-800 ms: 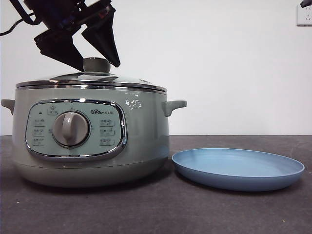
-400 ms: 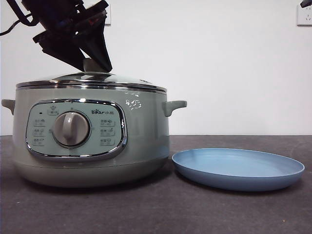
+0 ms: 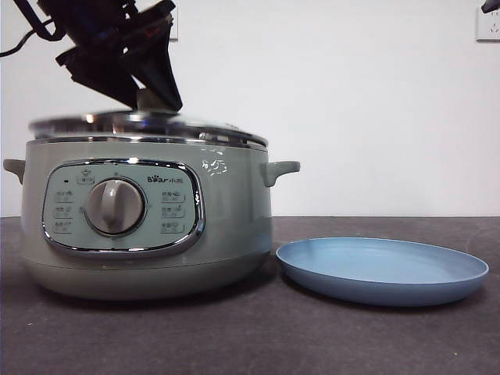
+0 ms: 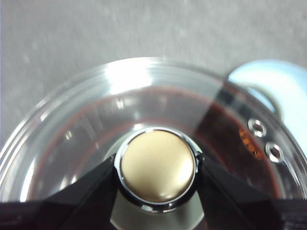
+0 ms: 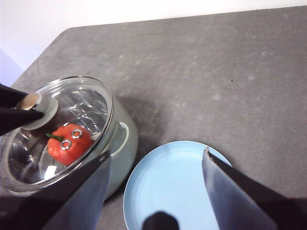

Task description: Take the pumpkin out from the steamer,put the pumpkin in the blue plate,close the lid

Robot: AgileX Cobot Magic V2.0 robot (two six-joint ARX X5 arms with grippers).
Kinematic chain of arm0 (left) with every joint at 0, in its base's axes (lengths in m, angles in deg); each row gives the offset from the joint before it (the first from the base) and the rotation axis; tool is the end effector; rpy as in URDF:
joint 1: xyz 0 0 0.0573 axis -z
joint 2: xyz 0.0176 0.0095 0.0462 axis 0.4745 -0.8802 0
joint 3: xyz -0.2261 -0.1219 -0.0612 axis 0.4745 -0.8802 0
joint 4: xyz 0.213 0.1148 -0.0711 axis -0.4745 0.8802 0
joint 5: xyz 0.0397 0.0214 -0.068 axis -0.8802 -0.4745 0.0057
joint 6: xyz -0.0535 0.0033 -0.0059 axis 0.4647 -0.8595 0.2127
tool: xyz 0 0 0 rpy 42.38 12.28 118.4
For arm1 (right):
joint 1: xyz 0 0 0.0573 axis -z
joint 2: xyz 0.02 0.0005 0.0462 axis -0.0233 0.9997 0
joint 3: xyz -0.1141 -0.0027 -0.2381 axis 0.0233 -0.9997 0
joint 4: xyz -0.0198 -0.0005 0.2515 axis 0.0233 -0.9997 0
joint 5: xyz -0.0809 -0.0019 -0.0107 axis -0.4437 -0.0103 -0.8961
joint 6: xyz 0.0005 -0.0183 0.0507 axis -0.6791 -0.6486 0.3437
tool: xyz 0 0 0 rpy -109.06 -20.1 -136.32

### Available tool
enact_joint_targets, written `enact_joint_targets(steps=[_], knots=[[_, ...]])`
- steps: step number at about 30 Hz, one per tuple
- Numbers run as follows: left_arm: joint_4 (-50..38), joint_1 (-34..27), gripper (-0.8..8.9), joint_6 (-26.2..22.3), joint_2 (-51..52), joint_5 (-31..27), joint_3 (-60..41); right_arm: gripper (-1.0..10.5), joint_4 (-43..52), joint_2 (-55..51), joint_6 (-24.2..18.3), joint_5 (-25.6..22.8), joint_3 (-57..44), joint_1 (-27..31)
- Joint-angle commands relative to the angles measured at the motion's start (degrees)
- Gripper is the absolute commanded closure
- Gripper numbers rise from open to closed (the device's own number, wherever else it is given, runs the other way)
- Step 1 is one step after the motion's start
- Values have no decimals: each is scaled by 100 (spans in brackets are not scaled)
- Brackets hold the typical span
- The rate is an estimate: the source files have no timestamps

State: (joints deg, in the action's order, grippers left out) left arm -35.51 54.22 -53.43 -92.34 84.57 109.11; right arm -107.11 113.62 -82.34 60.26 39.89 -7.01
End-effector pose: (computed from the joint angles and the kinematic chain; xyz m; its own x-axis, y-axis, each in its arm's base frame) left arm 0.2661 -0.1330 0.3049 0.6513 -0.4487 -0.6119 0.5686 0.8226 0.0020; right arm 0.1645 0.0346 0.3497 0.7694 0.4754 -0.4265 -0.4015 0.8794 0.2559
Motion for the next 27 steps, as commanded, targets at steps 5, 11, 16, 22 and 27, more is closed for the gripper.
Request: enact_joint_targets(steps=[5, 11, 16, 22, 27], knots=[[-450, 4, 822, -79, 903, -463, 50, 631, 597, 63, 232, 306, 9, -138], [-442, 4, 822, -79, 1788, -1095, 50, 630, 1294, 431, 313, 627, 59, -721], [-354, 4, 822, -79, 2568, -1563, 50, 610, 1294, 1209, 232, 608, 420, -1438], [-127, 4, 822, -79, 3279, -1991, 50, 433, 1064, 2371, 44, 595, 1244, -2142], [175, 4, 822, -83, 3733, -2592, 50, 438, 302, 3394, -365, 520, 2280, -2625]])
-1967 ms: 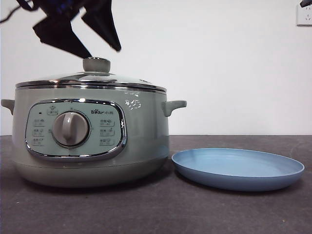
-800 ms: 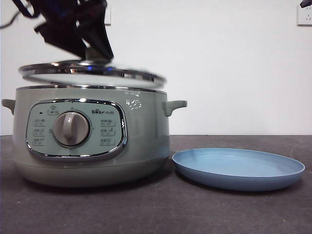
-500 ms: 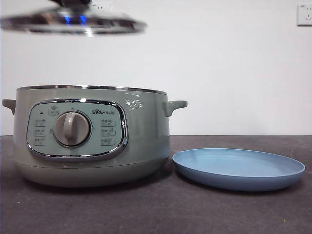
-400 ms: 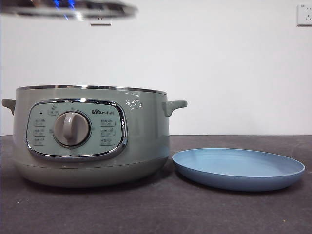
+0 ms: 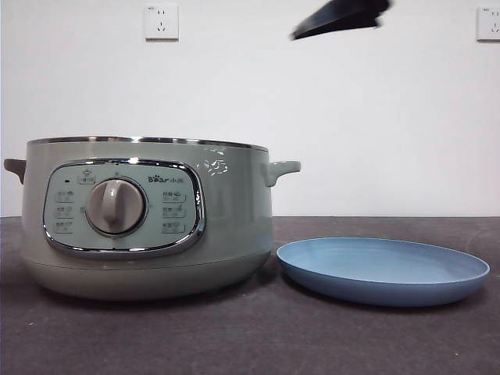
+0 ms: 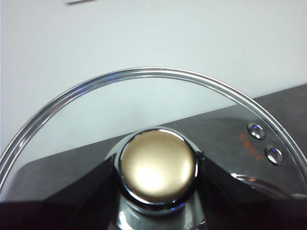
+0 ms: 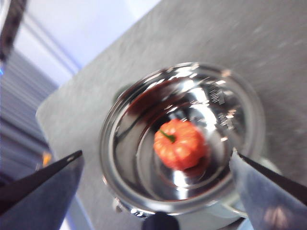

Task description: Take the pumpkin out from the steamer,put the pumpkin in the blue plate,close the lid

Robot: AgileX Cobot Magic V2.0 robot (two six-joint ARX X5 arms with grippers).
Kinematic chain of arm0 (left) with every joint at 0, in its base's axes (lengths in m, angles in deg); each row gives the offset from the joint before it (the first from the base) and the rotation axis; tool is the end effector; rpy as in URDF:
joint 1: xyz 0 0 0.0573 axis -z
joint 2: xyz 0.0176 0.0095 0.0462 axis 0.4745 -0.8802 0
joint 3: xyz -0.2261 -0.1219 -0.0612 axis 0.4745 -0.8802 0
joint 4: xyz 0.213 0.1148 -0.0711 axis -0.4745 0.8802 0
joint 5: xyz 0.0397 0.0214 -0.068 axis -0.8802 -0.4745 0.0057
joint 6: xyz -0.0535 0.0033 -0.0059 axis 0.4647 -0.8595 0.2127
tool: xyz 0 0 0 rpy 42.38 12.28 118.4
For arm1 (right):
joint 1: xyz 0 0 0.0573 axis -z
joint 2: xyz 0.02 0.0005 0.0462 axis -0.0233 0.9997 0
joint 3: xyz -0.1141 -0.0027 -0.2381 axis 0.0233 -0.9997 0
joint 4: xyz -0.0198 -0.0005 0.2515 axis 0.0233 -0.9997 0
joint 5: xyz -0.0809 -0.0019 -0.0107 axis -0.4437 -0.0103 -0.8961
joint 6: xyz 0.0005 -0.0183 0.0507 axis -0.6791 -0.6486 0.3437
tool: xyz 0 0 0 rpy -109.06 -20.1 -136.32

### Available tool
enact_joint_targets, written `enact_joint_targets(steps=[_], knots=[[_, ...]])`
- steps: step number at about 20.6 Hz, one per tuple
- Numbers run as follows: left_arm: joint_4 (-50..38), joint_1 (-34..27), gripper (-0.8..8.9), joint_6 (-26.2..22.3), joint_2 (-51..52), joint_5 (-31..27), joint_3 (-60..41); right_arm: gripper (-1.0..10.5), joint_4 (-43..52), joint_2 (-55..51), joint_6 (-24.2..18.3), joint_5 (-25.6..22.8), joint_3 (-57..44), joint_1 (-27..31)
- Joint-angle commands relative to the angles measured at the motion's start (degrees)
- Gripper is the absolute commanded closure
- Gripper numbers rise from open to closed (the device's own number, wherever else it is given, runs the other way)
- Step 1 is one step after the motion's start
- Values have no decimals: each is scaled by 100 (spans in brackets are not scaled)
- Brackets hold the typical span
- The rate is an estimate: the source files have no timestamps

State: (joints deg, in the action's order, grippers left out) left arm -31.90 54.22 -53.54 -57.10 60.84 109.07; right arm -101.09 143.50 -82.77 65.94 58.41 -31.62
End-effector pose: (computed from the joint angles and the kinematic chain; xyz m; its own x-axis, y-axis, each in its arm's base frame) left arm 0.1197 -0.0488 0.4220 0.9822 -0.1540 -0.1076 0.1674 0.9774 0.1292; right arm 0.2430 0.1730 0.3537 0.3876 0.7868 -0.4804 -0.7563 0.5693 0.3222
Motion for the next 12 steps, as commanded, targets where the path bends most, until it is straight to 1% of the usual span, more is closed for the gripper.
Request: enact_joint_targets(steps=[1, 4, 6, 7, 9, 11, 12], knots=[[-125, 4, 822, -74, 291, -326, 55, 438, -533, 643, -400, -153, 702, -278], [35, 4, 822, -125, 498, -605, 55, 437, -1292, 1300, -715, -684, 1547, -619], [118, 4, 822, -223, 610, -874, 55, 437, -1875, 1884, -986, -1274, 2317, -894], [166, 2, 822, -223, 647, -929, 55, 437, -2004, 2133, -1073, -1554, 2612, -1029], [256, 4, 822, -223, 662, -1010, 55, 437, -1982, 2520, -1217, -2175, 2975, -1287], [354, 2, 822, -223, 662, -1012, 55, 436, -1698, 2750, -1436, -2804, 3049, -1491], [396, 2, 822, -223, 662, -1012, 55, 436, -1567, 2833, -1523, -2876, 3049, -1552]])
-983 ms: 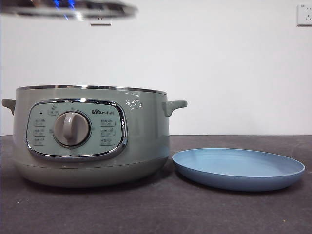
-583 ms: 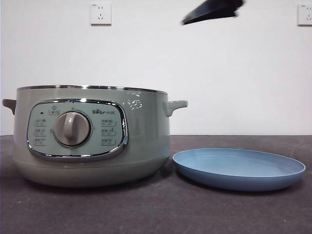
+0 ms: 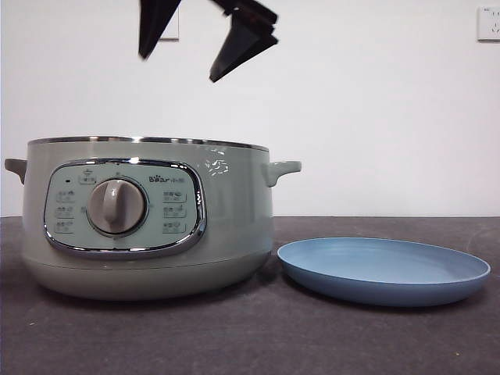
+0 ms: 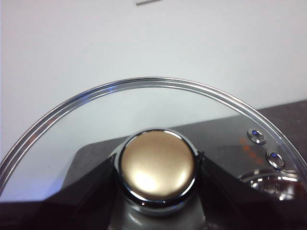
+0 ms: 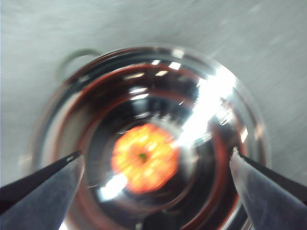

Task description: Take the pumpkin out from the steamer,put the pumpkin in the blue plate,close the lid

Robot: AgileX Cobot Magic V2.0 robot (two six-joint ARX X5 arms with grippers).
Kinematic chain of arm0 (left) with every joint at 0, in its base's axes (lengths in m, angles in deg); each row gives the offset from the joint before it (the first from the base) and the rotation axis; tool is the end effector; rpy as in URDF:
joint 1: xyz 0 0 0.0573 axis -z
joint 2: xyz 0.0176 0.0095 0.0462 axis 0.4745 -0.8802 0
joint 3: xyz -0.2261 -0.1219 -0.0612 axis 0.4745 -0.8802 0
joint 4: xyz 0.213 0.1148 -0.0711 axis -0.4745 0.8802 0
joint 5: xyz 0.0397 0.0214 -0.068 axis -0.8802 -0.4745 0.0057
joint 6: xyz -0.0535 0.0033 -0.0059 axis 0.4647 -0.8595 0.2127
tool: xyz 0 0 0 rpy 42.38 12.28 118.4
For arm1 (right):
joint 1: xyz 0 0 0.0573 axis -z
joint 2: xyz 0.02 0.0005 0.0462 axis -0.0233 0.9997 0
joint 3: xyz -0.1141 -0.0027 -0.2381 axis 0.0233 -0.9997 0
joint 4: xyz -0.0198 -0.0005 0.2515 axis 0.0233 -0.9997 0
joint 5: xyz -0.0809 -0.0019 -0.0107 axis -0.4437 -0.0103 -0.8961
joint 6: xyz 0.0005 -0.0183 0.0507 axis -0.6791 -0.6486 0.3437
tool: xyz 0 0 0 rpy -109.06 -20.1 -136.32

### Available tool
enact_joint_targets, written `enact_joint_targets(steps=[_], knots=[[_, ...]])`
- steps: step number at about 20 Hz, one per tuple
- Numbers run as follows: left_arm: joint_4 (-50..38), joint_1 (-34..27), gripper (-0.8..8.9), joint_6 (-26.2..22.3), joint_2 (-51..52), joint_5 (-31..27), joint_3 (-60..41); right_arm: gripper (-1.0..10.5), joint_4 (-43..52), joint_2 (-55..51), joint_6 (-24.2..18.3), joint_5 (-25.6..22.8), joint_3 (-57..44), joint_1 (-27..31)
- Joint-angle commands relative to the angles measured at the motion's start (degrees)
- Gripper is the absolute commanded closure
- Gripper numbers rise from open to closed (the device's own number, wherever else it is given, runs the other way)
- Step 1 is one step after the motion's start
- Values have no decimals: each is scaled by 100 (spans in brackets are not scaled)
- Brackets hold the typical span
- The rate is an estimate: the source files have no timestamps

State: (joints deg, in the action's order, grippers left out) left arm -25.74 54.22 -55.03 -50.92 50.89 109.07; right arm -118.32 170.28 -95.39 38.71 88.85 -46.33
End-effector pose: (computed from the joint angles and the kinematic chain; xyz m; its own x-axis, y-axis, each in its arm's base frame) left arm 0.0881 -0.0283 0.4218 0.9948 0.0188 -0.1000 -0.0013 0.9850 0.1726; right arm 0.2731 0.2993 0.3448 0.4738 0.5063 -0.7205 -0.7889 0.6076 -0.0918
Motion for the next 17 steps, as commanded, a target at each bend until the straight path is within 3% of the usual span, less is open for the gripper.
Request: enact_joint_targets(steps=[1, 11, 17], knots=[[-197, 2, 822, -74, 44, -17, 55, 437, 247, 249, -297, -120, 4, -116], [-136, 2, 822, -74, 44, -17, 55, 442, 485, 1340, -289, -79, 4, -153], [-72, 2, 822, -74, 44, -17, 55, 451, 431, 1604, -170, 208, 4, -127]])
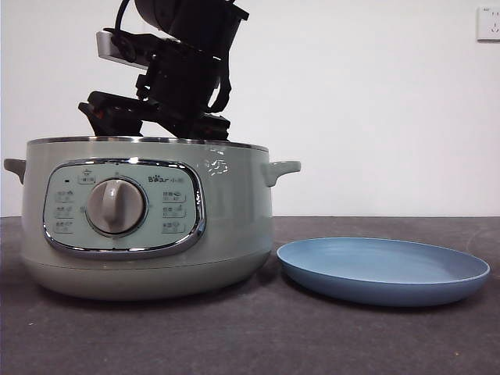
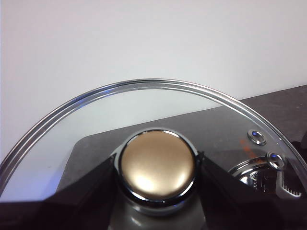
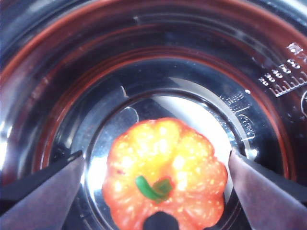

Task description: Take the pumpkin out from the steamer,put the pumpkin in the blue plate,close the lid

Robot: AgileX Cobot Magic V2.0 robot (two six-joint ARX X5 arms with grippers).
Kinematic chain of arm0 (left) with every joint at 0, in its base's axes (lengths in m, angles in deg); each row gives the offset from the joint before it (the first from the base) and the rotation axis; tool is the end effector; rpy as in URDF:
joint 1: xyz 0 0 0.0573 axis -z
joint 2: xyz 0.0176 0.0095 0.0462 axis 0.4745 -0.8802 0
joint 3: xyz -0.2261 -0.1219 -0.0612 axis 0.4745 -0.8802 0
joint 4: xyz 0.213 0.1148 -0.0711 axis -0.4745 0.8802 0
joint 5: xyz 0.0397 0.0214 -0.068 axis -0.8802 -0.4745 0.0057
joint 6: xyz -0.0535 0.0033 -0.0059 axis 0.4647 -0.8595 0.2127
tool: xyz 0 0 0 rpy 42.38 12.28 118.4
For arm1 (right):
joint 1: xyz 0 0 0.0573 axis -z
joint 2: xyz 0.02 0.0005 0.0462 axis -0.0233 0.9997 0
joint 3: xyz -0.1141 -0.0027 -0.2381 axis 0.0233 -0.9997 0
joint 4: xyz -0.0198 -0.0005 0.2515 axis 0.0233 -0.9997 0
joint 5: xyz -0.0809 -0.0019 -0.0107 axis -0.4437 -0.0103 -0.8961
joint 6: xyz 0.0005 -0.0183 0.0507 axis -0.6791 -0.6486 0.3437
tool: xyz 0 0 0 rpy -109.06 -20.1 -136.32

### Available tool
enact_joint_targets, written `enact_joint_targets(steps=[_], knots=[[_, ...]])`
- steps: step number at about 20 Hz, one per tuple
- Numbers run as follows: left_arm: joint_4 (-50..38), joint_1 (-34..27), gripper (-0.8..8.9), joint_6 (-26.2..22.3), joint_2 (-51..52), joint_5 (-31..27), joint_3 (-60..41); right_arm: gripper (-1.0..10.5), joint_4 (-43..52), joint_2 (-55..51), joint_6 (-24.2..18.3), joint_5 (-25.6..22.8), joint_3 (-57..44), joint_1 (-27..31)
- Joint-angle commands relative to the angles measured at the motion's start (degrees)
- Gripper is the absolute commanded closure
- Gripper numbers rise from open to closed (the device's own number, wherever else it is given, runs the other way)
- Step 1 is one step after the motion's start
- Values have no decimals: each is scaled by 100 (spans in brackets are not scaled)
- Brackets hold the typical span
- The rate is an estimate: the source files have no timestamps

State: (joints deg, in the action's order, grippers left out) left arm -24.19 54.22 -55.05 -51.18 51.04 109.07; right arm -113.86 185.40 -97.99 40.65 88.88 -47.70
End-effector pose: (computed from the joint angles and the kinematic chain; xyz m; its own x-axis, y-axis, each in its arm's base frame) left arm 0.0891 -0.0288 0.4190 0.9916 0.0178 -0.1281 0.0064 0.9825 0.1862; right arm 0.3019 0.3487 0.2401 0.3409 0.4302 -0.8359 -0.8449 0.5302 -0.0717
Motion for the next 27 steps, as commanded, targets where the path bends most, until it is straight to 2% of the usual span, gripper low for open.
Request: enact_joint_targets(steps=[1, 2, 3, 4, 9, 14, 17, 20, 24, 27], knots=[[-201, 2, 822, -72, 70, -33, 55, 561, -70, 92, 122, 11, 2, 22], [-184, 2, 822, -72, 70, -33, 55, 750, -129, 92, 120, 7, 2, 24], [-164, 2, 822, -72, 70, -31, 55, 892, -162, 92, 118, 4, 2, 28], [-151, 2, 822, -72, 70, -31, 55, 953, -160, 92, 118, 4, 2, 26], [-103, 4, 822, -70, 70, -22, 55, 950, -304, -291, 122, -28, 4, 26], [-348, 4, 822, -70, -35, 20, 55, 950, -1646, -1600, 170, -74, 4, 319], [-575, 4, 822, -68, -146, 448, 55, 950, -2822, -2227, 708, -654, 2, 876], [-734, 4, 822, -66, -343, 474, 55, 950, -3571, -2500, 1316, -1296, -111, 1478], [-772, 4, 822, -42, -557, 903, 55, 950, -3237, -3176, 1790, -2310, -1172, 1954], [-789, 7, 822, -39, -750, 933, 55, 950, -2291, -3840, 1790, -2234, -2310, 2166]])
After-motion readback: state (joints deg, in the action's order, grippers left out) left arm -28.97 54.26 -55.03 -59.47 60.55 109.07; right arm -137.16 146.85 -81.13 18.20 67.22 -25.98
